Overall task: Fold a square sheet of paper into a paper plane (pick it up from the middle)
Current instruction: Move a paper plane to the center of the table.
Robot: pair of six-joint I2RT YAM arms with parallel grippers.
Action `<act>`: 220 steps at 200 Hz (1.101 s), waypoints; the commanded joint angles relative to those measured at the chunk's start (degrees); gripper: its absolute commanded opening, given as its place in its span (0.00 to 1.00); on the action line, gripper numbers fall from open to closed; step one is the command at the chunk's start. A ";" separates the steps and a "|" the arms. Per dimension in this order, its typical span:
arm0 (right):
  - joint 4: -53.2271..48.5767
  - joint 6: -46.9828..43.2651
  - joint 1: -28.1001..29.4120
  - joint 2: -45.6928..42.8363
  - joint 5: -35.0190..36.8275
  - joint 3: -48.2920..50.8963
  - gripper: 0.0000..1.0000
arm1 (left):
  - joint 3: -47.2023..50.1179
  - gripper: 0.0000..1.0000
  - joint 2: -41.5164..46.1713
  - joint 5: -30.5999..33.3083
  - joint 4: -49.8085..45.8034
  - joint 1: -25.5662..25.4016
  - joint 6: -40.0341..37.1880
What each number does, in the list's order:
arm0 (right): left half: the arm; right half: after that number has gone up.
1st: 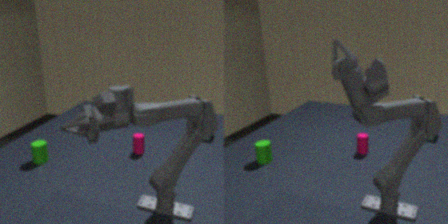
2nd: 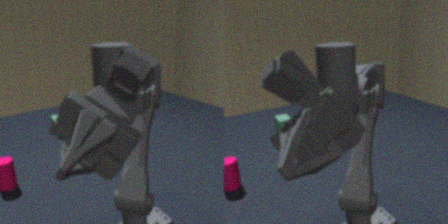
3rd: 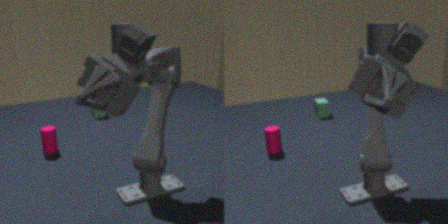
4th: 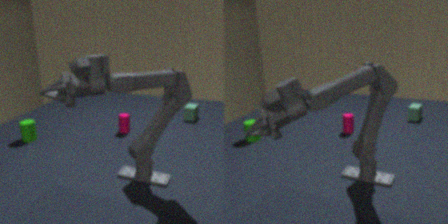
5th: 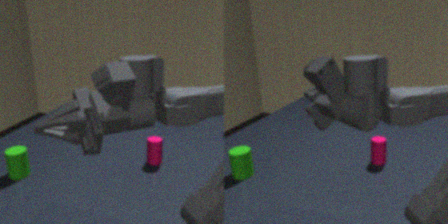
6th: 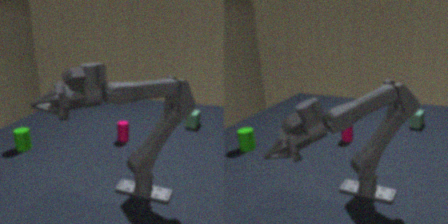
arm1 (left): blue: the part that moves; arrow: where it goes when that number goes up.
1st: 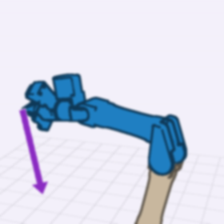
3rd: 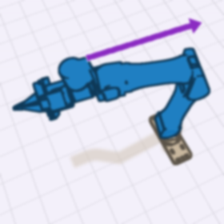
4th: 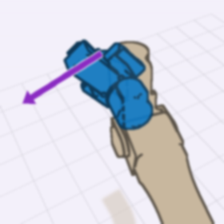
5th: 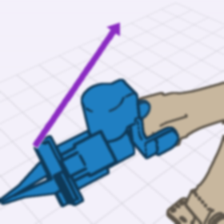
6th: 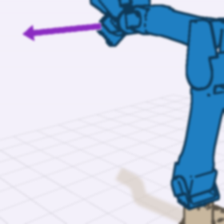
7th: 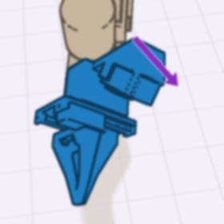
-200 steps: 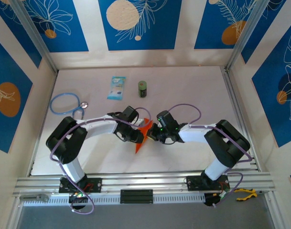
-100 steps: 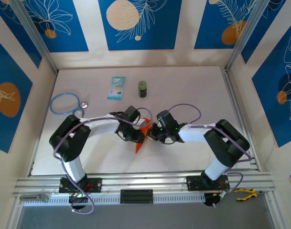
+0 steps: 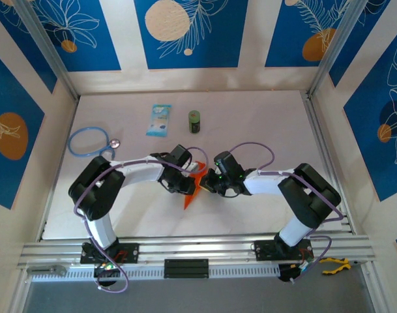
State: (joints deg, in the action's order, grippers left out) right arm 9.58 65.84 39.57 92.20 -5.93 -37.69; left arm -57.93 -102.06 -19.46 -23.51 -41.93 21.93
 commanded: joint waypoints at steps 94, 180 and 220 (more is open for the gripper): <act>-10.67 -3.64 -6.07 -15.76 3.12 7.33 0.28 | -6.61 0.14 -0.01 21.41 -11.17 0.41 10.21; -11.25 -4.14 -7.18 -21.65 1.91 10.10 0.29 | -8.27 0.16 -4.02 21.00 -11.12 0.28 13.75; -10.72 -4.05 -7.58 -23.00 1.52 11.24 0.29 | -7.99 0.16 -4.45 20.94 -10.63 0.36 14.32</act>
State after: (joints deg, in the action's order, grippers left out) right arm -0.89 62.43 32.42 70.41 -3.20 -27.33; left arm -65.32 -104.88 0.95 -32.64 -41.76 34.89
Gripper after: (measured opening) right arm 0.291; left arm 0.166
